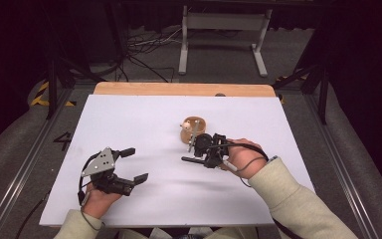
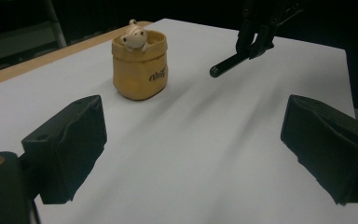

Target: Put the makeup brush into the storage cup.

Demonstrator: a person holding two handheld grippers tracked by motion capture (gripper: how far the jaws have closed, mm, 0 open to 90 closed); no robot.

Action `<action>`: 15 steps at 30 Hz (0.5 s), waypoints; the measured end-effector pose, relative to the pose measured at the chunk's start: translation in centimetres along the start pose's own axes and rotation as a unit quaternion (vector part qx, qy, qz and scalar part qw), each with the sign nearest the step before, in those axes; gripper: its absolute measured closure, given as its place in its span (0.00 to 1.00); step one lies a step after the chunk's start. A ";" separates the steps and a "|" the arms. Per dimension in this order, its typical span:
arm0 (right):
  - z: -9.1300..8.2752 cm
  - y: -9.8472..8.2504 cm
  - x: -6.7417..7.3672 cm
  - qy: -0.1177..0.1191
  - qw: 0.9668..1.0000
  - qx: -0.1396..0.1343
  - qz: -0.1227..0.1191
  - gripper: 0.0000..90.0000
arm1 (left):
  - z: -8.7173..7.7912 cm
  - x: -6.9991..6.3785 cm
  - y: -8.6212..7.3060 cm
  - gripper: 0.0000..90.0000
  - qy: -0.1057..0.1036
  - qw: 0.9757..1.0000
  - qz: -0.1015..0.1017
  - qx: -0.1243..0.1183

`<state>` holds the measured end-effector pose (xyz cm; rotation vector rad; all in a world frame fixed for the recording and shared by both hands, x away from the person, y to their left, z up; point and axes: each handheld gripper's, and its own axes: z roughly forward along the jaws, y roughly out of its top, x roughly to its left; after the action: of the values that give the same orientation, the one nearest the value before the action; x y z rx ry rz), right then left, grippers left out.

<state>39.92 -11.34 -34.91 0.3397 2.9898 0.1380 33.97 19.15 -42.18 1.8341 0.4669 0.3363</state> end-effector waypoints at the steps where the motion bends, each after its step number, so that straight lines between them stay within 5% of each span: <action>1: -0.2 0.1 0.1 0.001 1.000 0.000 -0.003 0.87 | 0.2 0.0 0.1 0.09 -0.003 1.000 0.005 -0.001; 15: -2.3 2.1 2.0 0.001 0.999 -0.005 -0.042 0.87 | 2.0 -0.4 0.8 0.08 -0.070 0.997 0.024 0.005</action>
<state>38.17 -9.05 -32.69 0.2133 2.9981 0.1435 34.65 17.10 -42.05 1.8663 0.3283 0.2378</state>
